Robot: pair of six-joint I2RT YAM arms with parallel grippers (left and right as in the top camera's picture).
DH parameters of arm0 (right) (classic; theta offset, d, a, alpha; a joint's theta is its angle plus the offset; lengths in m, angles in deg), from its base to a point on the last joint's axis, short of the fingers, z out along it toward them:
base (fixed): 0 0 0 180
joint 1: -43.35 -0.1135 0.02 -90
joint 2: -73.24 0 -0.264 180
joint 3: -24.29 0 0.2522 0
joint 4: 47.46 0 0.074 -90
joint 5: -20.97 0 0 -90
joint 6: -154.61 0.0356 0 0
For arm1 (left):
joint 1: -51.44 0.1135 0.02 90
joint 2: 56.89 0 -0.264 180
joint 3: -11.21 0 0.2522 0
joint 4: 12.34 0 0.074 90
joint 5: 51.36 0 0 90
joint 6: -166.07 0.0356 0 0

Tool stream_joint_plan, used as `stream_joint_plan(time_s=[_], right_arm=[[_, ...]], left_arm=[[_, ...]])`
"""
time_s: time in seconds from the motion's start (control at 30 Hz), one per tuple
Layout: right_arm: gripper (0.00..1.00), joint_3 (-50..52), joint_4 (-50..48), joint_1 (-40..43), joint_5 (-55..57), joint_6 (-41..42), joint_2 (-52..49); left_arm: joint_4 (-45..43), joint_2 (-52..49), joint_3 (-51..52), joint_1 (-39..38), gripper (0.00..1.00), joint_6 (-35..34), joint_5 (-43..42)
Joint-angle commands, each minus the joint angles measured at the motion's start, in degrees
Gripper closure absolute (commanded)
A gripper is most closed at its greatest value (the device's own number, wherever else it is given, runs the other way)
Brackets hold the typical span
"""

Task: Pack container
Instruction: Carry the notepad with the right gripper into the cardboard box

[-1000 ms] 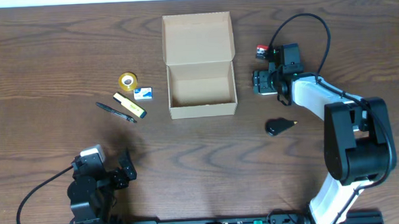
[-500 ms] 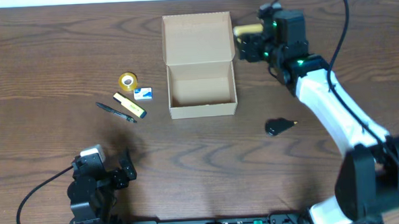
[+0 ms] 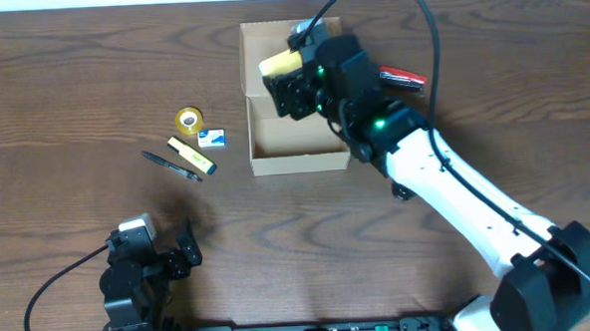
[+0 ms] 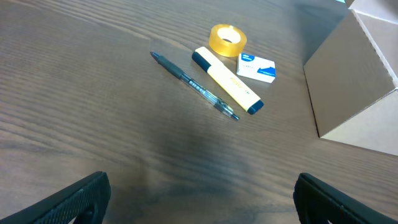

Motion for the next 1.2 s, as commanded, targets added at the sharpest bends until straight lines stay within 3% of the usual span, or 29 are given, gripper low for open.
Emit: stream_joint_plan(time_s=[0.0, 0.43, 0.63, 1.17], right_arm=[[0.48, -0.5, 1.3, -1.2, 2.1, 0.7, -1.6], [0.51, -0.5, 8.8, -3.8, 5.3, 12.1, -5.2], [0.53, -0.5, 6.8, -3.8, 6.2, 17.8, -9.3], [0.52, -0.5, 6.6, -9.0, 12.5, 20.9, -12.6]], left_arm=[[0.0, 0.4, 0.4, -0.2, 0.05, 0.0, -0.2], [0.0, 0.4, 0.4, -0.2, 0.05, 0.0, -0.2], [0.0, 0.4, 0.4, -0.2, 0.05, 0.0, -0.2], [0.0, 0.4, 0.4, -0.2, 0.05, 0.0, -0.2]])
